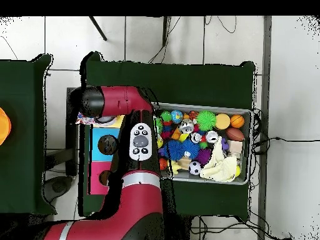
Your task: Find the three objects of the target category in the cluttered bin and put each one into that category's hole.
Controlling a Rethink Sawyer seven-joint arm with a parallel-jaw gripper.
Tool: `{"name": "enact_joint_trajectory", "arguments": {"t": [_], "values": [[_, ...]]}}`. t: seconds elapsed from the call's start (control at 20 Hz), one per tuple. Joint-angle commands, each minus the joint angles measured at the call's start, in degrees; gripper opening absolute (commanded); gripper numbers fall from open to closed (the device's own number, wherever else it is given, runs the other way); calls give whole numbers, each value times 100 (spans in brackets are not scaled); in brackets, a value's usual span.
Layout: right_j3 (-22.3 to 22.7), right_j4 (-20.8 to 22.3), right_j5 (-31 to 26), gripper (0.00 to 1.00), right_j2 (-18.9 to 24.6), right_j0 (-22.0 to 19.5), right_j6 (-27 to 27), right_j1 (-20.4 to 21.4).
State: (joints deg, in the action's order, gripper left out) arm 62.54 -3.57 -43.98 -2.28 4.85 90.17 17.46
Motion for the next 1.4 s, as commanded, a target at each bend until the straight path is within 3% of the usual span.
{"name": "enact_joint_trajectory", "arguments": {"t": [0.05,1.4], "values": [[824,13,1864,100,410,-290,1490,-1154],[1156,-33,1607,100,205,-146,1504,-695]]}}
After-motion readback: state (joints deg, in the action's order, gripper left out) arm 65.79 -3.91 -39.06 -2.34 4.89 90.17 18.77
